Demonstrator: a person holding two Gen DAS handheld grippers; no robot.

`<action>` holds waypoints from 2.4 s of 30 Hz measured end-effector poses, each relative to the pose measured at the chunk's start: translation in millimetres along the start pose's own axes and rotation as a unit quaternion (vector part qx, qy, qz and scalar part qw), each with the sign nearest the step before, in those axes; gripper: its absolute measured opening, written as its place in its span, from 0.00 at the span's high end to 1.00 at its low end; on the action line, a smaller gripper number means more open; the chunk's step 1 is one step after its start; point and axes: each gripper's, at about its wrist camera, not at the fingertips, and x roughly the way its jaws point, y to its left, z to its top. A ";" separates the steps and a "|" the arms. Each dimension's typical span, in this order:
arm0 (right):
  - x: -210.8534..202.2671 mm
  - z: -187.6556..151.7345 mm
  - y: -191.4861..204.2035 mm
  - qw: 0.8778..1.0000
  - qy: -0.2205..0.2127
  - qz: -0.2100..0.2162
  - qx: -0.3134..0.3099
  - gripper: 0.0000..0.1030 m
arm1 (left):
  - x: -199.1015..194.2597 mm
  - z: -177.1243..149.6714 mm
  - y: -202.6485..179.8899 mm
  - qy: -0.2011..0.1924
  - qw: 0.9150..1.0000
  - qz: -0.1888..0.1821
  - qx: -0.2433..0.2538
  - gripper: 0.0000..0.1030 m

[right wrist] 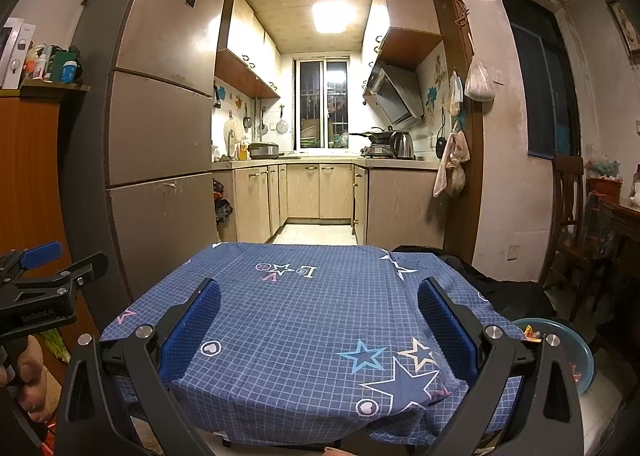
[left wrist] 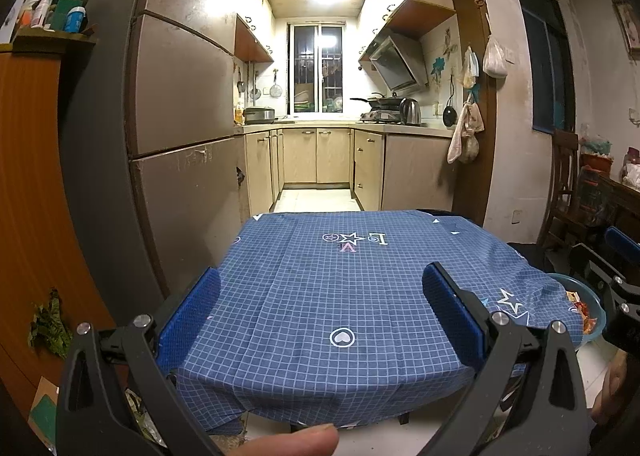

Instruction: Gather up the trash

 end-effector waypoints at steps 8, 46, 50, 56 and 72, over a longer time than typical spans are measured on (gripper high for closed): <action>4.1 -0.4 0.3 1.000 0.003 0.004 -0.002 0.05 | 2.3 -1.3 9.4 0.009 1.000 -0.005 -0.009 0.05; 8.3 -4.4 6.3 1.000 0.006 0.011 -0.003 0.05 | 2.8 -2.1 1.3 0.016 1.000 -0.003 -0.003 0.05; 8.6 -4.9 6.7 1.000 0.006 0.011 -0.003 0.05 | 3.6 -0.7 2.1 0.016 1.000 -0.003 -0.005 0.05; 9.1 -5.0 6.8 1.000 0.008 0.012 -0.002 0.05 | 4.8 -1.0 1.4 0.017 1.000 -0.004 -0.003 0.05; 10.1 -5.2 7.1 1.000 0.010 0.013 -0.001 0.05 | 4.9 -1.0 -1.8 0.020 1.000 -0.003 -0.002 0.05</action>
